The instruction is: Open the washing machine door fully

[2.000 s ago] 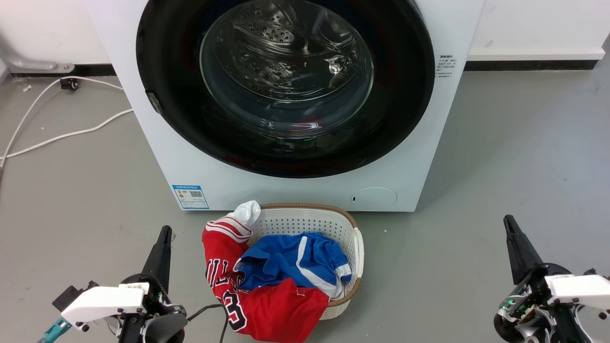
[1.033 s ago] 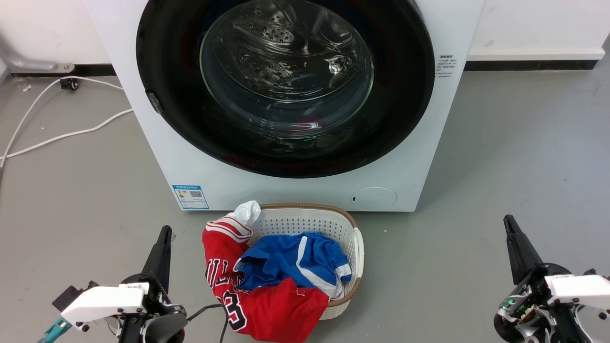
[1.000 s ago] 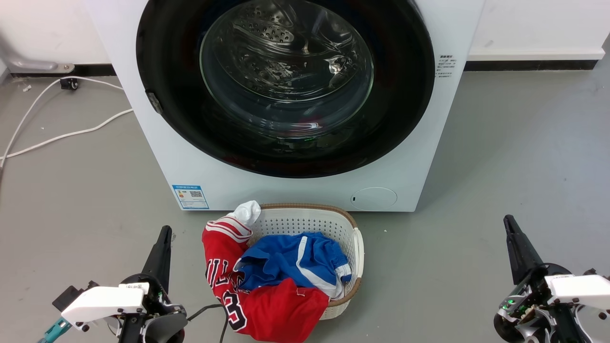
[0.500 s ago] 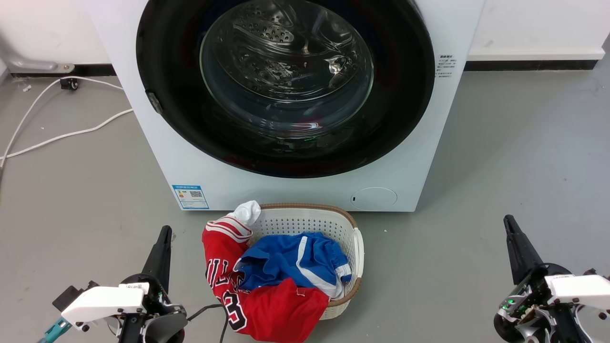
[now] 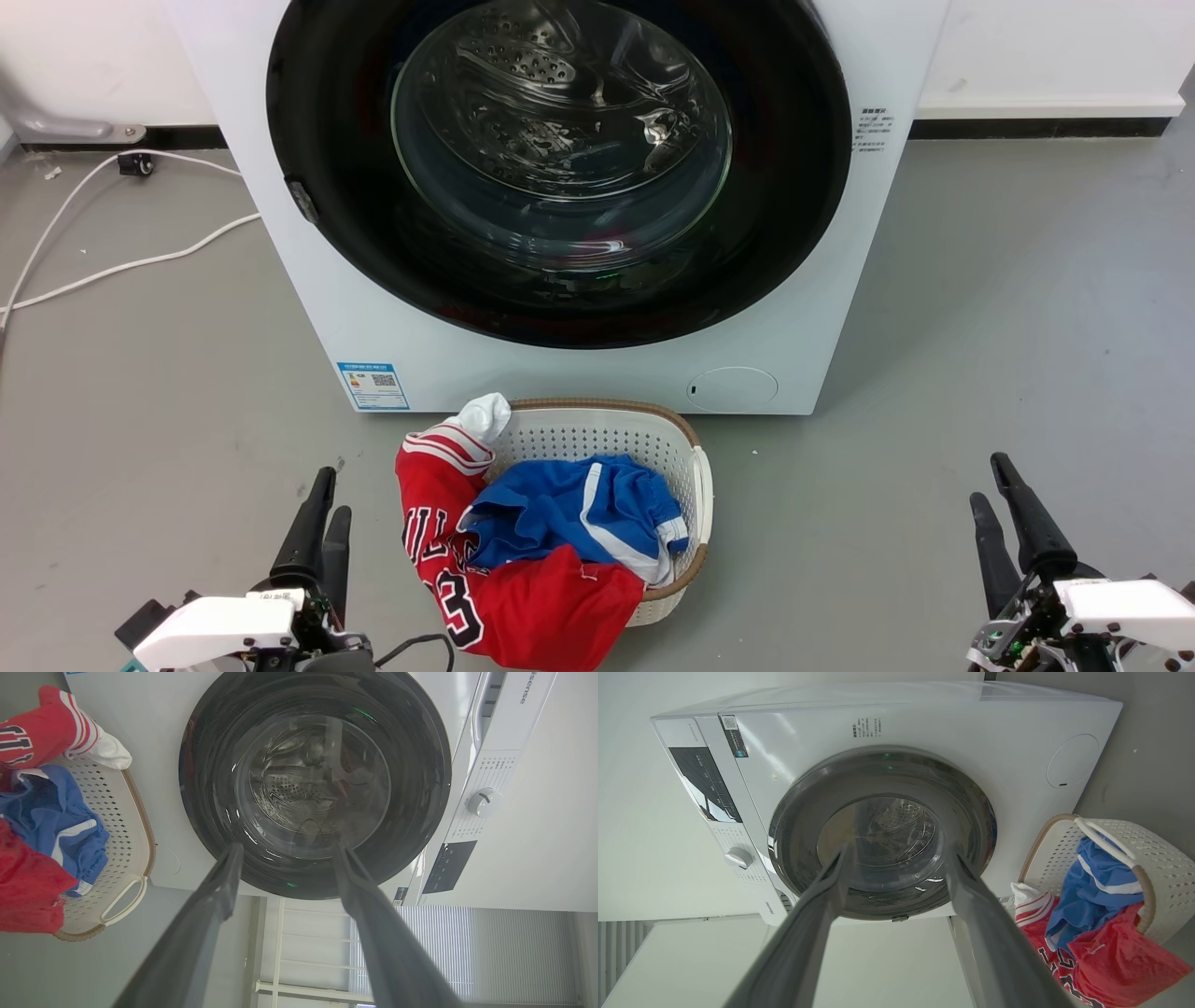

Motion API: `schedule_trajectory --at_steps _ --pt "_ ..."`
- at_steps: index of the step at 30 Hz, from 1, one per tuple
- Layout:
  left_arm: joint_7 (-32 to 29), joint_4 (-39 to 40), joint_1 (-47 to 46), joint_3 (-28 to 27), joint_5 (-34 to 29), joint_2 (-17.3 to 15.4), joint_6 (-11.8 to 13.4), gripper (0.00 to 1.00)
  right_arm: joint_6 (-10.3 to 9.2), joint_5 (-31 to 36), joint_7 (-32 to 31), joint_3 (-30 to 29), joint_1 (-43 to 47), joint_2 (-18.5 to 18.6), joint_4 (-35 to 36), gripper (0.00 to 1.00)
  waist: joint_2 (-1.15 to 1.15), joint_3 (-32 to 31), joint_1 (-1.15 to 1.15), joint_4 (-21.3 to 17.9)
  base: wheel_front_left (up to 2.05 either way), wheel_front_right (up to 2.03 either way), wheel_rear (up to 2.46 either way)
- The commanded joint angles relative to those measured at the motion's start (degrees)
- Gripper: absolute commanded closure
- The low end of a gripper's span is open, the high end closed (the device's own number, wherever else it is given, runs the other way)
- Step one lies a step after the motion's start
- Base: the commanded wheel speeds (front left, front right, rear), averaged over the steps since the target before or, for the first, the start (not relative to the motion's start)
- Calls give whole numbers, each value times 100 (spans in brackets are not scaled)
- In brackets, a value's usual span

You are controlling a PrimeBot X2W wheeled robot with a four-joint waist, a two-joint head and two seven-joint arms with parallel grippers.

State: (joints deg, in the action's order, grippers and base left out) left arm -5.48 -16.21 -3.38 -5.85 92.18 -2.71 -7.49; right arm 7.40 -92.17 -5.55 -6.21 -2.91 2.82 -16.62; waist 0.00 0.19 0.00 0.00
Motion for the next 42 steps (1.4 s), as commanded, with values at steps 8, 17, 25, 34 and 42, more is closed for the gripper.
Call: schedule_trajectory --at_steps 8,17,25,34,42 --pt "265 337 -73 -27 -726 -9 72 0 9 815 264 -84 -50 11 312 0 0 8 0 -4 0 0 0" --pt "495 742 -20 111 -1795 -11 357 0 9 2099 493 -45 26 12 744 0 0 18 0 -3 0 0 0" --pt "656 925 30 283 -2725 -12 557 0 9 3095 658 88 104 12 1055 0 0 21 0 0 0 0 0" --pt "850 1058 97 505 -3804 -13 767 0 10 4301 851 213 223 12 1333 0 0 19 0 -2 0 0 0" --pt "1007 1098 130 647 -4675 -23 910 0 11 5194 1008 275 303 12 1474 0 0 20 0 -7 0 0 0"
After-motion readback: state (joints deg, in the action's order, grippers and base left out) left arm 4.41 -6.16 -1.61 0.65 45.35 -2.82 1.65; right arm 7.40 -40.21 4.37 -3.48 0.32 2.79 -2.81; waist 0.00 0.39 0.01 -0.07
